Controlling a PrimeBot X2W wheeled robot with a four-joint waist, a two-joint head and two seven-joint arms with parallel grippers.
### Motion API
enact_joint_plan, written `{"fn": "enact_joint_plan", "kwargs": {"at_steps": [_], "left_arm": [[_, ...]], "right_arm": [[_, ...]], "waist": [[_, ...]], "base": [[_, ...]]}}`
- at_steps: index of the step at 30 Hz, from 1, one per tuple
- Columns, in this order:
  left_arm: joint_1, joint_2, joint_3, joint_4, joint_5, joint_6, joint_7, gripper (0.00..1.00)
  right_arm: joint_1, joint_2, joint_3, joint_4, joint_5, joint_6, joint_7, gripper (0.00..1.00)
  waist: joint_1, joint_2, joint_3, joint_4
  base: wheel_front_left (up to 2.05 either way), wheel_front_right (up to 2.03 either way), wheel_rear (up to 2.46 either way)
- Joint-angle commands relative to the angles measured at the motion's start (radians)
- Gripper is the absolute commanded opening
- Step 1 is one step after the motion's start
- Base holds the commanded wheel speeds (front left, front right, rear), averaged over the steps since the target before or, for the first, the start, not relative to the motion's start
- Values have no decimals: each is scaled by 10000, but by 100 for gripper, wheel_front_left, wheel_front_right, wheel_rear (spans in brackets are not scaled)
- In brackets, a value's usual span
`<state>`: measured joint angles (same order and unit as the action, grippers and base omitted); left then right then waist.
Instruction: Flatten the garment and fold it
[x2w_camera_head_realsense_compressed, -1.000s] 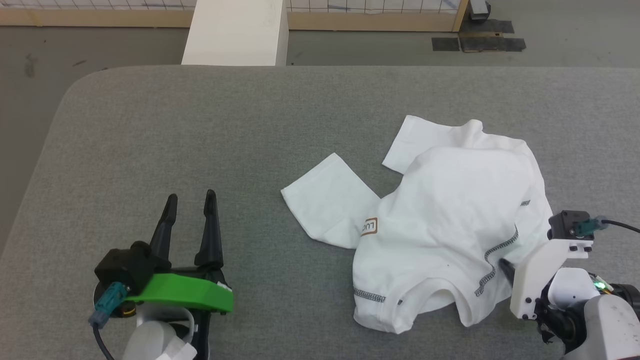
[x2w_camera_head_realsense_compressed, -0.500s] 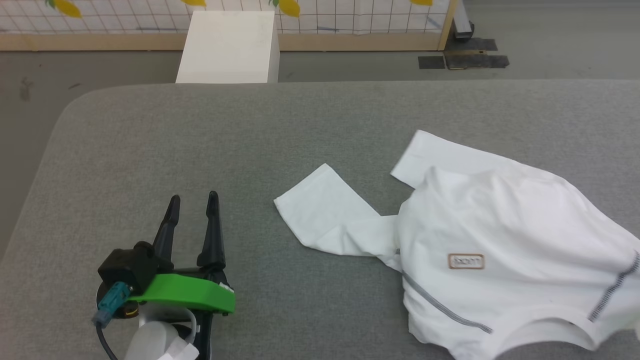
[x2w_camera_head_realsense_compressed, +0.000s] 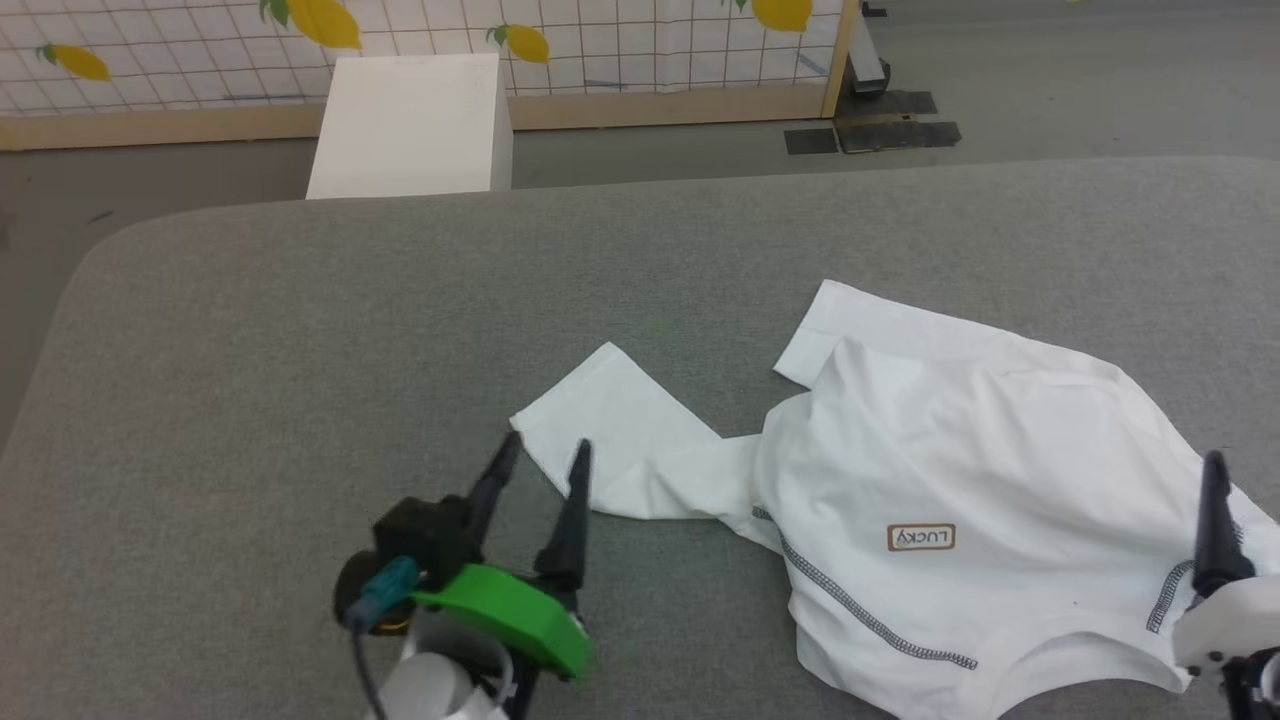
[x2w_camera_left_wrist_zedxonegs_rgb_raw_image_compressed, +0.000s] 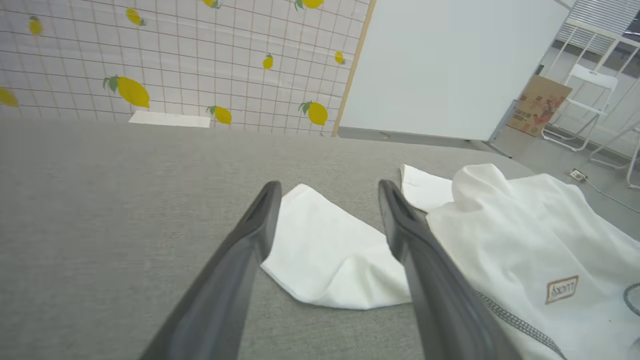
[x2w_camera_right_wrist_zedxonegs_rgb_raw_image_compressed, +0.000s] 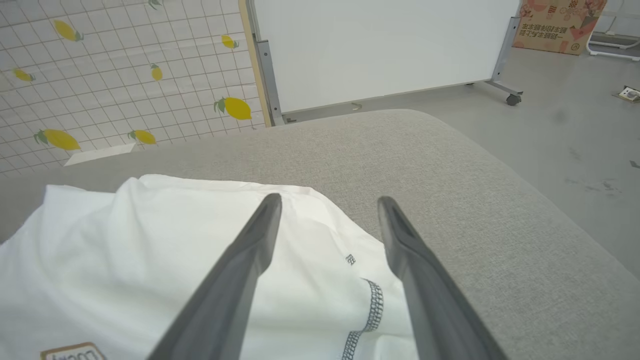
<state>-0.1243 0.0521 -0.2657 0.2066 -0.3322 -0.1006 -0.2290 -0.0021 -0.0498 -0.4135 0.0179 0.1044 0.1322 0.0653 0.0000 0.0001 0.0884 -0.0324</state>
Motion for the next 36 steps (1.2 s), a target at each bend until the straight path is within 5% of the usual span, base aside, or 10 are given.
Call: {"fn": "enact_joint_plan", "kwargs": {"at_steps": [1,10,21,22,23,27,36], "left_arm": [[-442,-18,-339,136,27,-65,183,100],[-2463,-18,-2611,2100,-28,660,3182,100],[-3910,231,-3426,3957,457,835,6981,100],[-3930,263,-3430,4054,405,811,7233,24],[-3924,284,-3410,4102,341,804,7398,0],[-3737,336,-3032,3860,-21,997,7201,0],[-2660,765,-661,2010,-1325,2199,4504,0]], "right_arm": [[185,-5,306,-95,160,-15,-175,100],[243,-5,1758,-286,816,-15,-475,100],[-48,-5,2376,-484,1042,-15,-919,100],[-83,-5,2467,-551,1027,-15,-971,100],[-108,-5,2529,-603,1021,-15,-1006,100],[-172,-5,2744,-835,921,-15,-1141,100],[-140,-5,2734,-1139,821,-15,-1001,100]], "waist": [[0,-1,43,-182],[0,-1,483,-754],[0,-1,982,-1265],[0,-1,1008,-1298],[0,-1,1027,-1315],[0,-1,1057,-1265],[0,-1,741,-502]], "base": [[0,0,0],[0,0,0],[0,0,0],[0,0,0],[0,0,0],[0,0,0],[0,0,0]]}}
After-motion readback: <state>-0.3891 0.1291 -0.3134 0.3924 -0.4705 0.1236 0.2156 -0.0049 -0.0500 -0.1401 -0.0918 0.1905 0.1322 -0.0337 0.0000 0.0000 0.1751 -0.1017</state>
